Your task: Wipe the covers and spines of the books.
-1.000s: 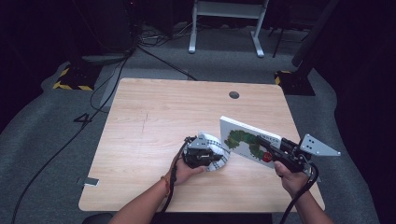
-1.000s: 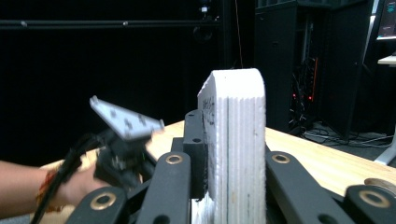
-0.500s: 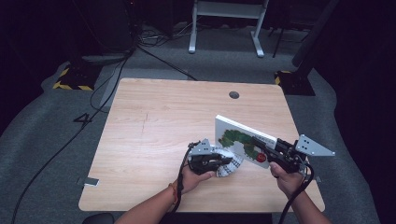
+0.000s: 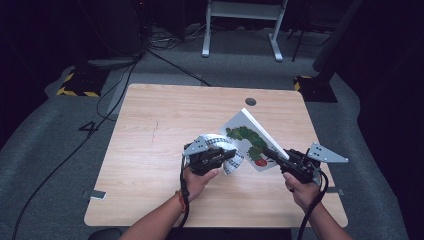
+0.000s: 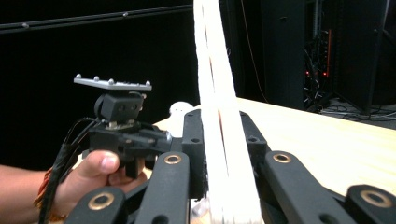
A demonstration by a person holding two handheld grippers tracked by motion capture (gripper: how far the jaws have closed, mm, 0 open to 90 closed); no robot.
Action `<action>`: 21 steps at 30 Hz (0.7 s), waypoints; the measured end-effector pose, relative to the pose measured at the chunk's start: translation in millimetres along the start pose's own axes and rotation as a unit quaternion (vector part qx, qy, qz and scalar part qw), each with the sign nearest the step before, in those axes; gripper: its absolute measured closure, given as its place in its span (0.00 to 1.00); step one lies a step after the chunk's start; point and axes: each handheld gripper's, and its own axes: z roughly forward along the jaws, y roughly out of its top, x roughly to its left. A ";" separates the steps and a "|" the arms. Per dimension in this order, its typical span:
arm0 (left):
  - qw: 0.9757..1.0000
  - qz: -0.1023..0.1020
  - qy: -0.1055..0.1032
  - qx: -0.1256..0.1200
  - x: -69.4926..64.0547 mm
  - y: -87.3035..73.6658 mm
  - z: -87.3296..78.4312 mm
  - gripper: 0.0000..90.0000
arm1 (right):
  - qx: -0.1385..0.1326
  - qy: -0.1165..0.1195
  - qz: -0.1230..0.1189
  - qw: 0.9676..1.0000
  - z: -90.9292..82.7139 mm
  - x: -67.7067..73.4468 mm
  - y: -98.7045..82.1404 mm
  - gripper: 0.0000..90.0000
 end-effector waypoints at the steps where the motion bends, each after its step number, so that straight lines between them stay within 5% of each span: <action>1: 1.000 -0.002 -0.004 -0.003 -0.9 -0.2 1.0 0.90 | 0.002 -0.003 0.000 1.000 1.1 0.2 -1.2 0.86; 6: 0.999 0.035 -0.040 -0.002 -12.5 5.4 5.4 0.90 | 0.026 -0.006 -0.006 1.000 8.6 3.7 -10.0 0.87; 10: 0.997 0.053 -0.049 0.022 -20.9 2.1 12.4 0.90 | 0.038 -0.015 -0.028 0.999 14.5 9.8 -10.0 0.87; 14: 0.996 0.075 -0.029 0.037 -25.2 3.2 15.1 0.91 | 0.046 -0.021 -0.047 0.998 14.5 10.5 -8.1 0.87; 21: 0.993 0.116 0.003 0.020 -29.4 28.4 -0.4 0.91 | 0.068 -0.016 -0.066 0.995 16.7 12.2 -8.5 0.87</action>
